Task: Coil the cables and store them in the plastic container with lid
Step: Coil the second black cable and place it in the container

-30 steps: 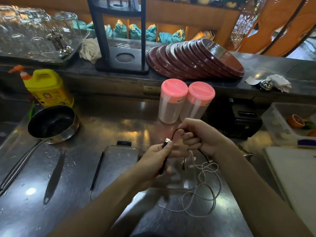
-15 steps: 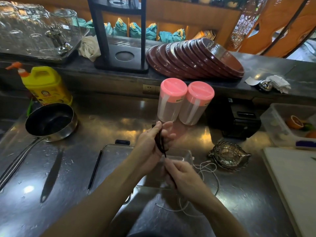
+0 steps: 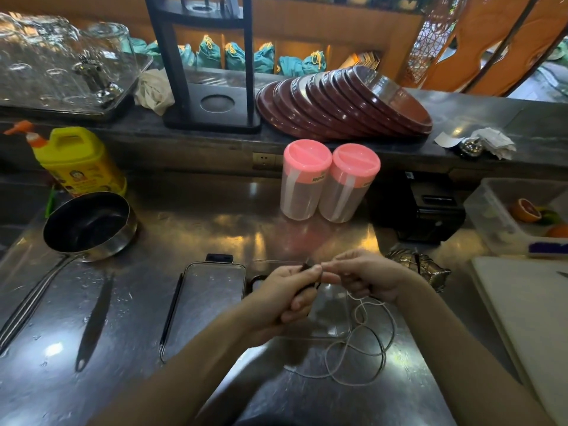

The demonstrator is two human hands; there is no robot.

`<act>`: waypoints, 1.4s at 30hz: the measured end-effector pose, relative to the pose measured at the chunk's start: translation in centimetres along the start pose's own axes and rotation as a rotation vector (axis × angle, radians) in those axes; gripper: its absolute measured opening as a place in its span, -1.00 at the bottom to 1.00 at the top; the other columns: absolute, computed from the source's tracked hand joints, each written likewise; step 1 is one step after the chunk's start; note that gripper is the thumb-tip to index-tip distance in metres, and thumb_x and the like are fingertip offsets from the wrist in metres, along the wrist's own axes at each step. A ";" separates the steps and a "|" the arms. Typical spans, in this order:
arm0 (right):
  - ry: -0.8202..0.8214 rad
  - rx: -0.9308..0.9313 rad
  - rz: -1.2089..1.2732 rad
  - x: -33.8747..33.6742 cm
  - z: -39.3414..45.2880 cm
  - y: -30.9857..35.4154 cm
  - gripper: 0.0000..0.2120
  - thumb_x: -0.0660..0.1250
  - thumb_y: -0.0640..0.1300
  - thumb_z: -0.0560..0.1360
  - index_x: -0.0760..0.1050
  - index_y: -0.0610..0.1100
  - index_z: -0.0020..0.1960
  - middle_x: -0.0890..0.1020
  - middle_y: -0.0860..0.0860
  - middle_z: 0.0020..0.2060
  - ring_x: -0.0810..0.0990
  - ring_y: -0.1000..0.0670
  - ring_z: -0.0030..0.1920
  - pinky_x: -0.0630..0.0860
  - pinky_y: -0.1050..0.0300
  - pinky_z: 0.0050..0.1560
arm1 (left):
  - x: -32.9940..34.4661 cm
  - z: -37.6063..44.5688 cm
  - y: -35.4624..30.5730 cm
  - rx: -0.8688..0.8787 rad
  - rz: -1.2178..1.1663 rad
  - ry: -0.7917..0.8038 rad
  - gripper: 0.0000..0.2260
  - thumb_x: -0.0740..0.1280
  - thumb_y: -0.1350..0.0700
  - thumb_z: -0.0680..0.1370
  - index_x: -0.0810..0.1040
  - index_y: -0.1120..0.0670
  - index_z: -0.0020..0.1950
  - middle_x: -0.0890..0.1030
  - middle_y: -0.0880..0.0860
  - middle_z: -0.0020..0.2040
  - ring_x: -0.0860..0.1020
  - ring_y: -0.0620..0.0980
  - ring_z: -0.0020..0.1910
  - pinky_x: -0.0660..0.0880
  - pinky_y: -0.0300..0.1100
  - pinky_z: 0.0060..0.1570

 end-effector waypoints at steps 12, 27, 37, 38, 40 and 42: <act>-0.525 -0.215 -0.654 7.7 -2.3 2.7 -0.80 0.17 -0.04 0.68 0.50 0.00 -0.07 0.65 0.04 -0.13 0.61 -0.01 -0.10 0.55 -0.03 -0.05 | -2.8 3.2 0.2 0.081 0.088 -0.534 -0.64 0.15 -0.05 0.71 0.51 0.11 -0.15 0.56 -0.03 -0.44 0.48 -0.12 -0.51 0.39 -0.28 -0.48; -0.208 -0.054 0.379 8.5 -2.7 -8.7 -0.59 0.37 0.05 0.57 0.40 -0.05 -0.39 0.24 0.00 -0.54 0.20 0.07 -0.63 0.11 0.28 -0.61 | -2.0 2.6 -1.9 0.097 -0.653 -0.084 -0.68 0.11 0.05 0.70 0.55 0.24 0.14 0.27 -0.11 -0.56 0.24 -0.20 -0.68 0.14 -0.37 -0.67; -0.143 -0.040 0.692 1.3 -0.4 -5.0 -0.79 0.31 -0.11 0.59 0.54 -0.18 -0.18 0.22 0.07 -0.49 0.14 0.17 -0.58 0.10 0.33 -0.66 | -1.0 1.7 0.0 0.015 -0.542 0.267 -0.71 0.20 0.04 0.65 0.64 0.17 -0.02 0.20 -0.11 -0.55 0.07 -0.16 -0.61 0.00 -0.28 -0.58; -0.135 -0.034 0.666 1.1 -0.4 -4.4 -0.84 0.30 -0.15 0.59 0.56 -0.21 -0.10 0.23 0.07 -0.49 0.16 0.17 -0.59 0.10 0.35 -0.67 | -0.9 1.5 0.2 -0.016 -0.477 0.285 -0.72 0.21 0.03 0.64 0.64 0.17 -0.03 0.17 -0.11 -0.53 0.06 -0.16 -0.61 -0.01 -0.28 -0.58; -0.140 -0.029 0.530 0.7 -0.6 -2.9 -0.89 0.31 -0.19 0.59 0.55 -0.23 -0.04 0.26 0.07 -0.48 0.19 0.18 -0.57 0.13 0.36 -0.67 | -0.7 1.3 0.9 -0.075 -0.249 0.265 -0.69 0.18 0.03 0.67 0.64 0.17 -0.01 0.15 -0.09 -0.51 0.04 -0.16 -0.58 -0.03 -0.28 -0.57; -0.158 -0.067 0.441 0.6 -1.2 -0.8 -0.90 0.30 -0.23 0.61 0.56 -0.22 -0.05 0.35 0.03 -0.46 0.23 0.18 -0.57 0.18 0.36 -0.66 | -0.5 1.5 1.8 -0.107 -0.057 0.173 -0.68 0.17 0.02 0.67 0.64 0.19 0.04 0.18 -0.09 -0.49 0.08 -0.18 -0.58 -0.02 -0.29 -0.56</act>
Point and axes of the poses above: each hand's wrist, its own z-axis towards the middle knuckle, its own x-axis out of the palm, y = z × x, the point moved 4 cm from there along z, towards the middle knuckle
